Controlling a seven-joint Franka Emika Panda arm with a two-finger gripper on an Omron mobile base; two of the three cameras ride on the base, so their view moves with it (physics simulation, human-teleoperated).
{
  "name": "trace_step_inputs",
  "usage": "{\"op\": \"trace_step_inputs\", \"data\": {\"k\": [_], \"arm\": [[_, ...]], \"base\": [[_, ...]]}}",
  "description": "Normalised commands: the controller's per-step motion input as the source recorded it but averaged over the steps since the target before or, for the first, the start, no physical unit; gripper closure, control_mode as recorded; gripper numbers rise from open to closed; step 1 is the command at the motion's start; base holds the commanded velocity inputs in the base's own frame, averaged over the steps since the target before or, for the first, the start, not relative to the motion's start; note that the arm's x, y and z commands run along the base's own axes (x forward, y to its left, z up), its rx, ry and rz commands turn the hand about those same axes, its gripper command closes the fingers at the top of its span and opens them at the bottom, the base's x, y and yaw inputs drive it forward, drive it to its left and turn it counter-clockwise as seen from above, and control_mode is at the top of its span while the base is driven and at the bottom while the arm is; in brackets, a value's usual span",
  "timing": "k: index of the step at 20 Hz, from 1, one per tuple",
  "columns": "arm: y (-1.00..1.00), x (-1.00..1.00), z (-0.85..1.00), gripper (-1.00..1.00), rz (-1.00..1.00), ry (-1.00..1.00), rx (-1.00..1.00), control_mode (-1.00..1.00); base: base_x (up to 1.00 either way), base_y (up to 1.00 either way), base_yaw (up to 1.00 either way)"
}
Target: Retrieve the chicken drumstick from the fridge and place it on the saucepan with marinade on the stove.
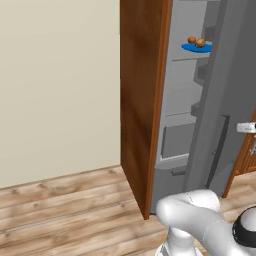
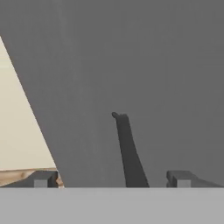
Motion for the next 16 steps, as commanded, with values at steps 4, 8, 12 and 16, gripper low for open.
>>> {"op": "trace_step_inputs", "data": {"k": [4,8,12,16], "arm": [[0.76,-0.21,0.62,-1.00,-0.15,0.11,-0.06,-1.00],[0.77,-0.33,0.52,-1.00,-0.14,0.10,-0.07,-1.00],[0.88,-0.21,0.36,-1.00,-0.26,0.04,-0.12,-1.00],[0.79,-0.11,0.55,-1.00,-0.27,0.03,-0.08,-1.00]], "base": [[0.00,0.00,0.00],[0.00,0.00,0.00],[0.00,0.00,0.00],[0.00,0.00,0.00]]}}
